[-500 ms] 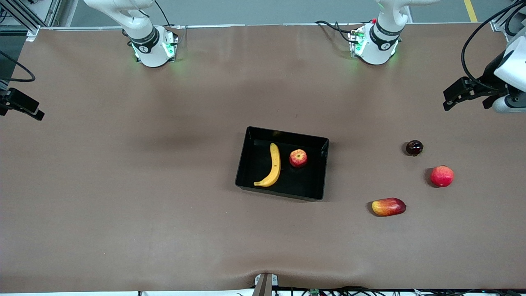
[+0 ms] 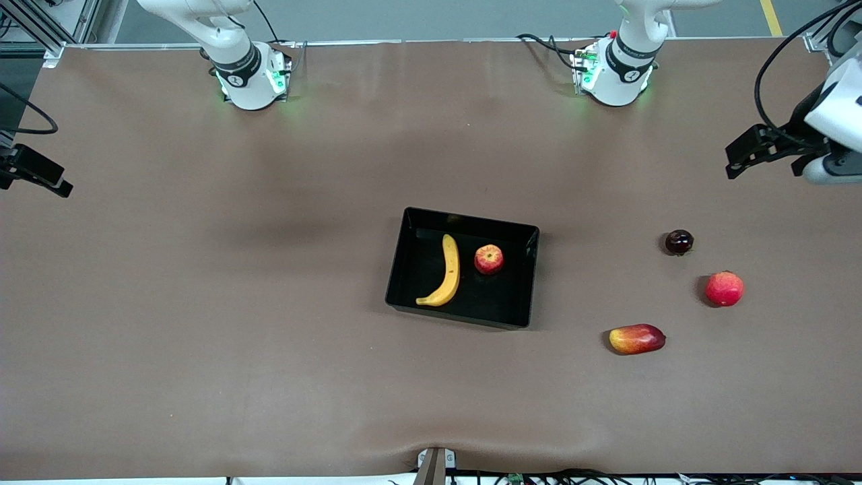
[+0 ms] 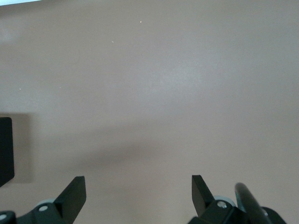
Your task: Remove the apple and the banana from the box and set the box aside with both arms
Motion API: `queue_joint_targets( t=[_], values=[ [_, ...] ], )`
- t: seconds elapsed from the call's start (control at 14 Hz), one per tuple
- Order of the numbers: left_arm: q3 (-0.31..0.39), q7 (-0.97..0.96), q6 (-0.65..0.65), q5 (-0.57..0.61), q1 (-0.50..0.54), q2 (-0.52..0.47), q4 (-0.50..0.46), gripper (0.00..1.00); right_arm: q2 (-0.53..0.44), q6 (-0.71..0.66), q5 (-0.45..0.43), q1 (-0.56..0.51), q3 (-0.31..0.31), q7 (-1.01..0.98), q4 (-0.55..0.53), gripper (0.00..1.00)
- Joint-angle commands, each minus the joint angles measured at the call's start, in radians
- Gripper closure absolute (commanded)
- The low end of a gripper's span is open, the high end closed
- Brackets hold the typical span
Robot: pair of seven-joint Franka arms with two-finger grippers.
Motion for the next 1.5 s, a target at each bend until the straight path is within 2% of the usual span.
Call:
queue_joint_targets(
  t=[0.0, 0.21, 0.71, 1.0, 1.14, 1.43],
  values=[
    [-0.081, -0.024, 0.025, 0.024, -0.011, 0.101, 0.028, 0.0, 0.002, -0.006, 0.016, 0.001, -0.003, 0.011, 0.014, 0.0],
    [-0.128, -0.154, 0.12, 0.024, -0.054, 0.187, 0.023, 0.0, 0.002, -0.006, 0.016, -0.002, -0.003, 0.011, 0.014, 0.0],
    [-0.126, -0.459, 0.258, 0.021, -0.256, 0.373, 0.068, 0.0, 0.002, -0.006, 0.016, -0.002, -0.004, 0.011, 0.014, 0.0],
    [-0.122, -0.549, 0.357, 0.022, -0.325, 0.454, 0.088, 0.0, 0.002, -0.013, 0.017, -0.002, -0.003, 0.013, 0.014, 0.0],
    [-0.119, -0.55, 0.357, 0.03, -0.341, 0.496, 0.147, 0.0, -0.001, -0.019, 0.016, 0.004, -0.003, 0.016, 0.014, 0.0],
    [-0.114, -0.558, 0.358, 0.032, -0.364, 0.523, 0.171, 0.0, -0.001, -0.083, 0.017, 0.001, -0.004, 0.016, 0.017, 0.0]
  ],
)
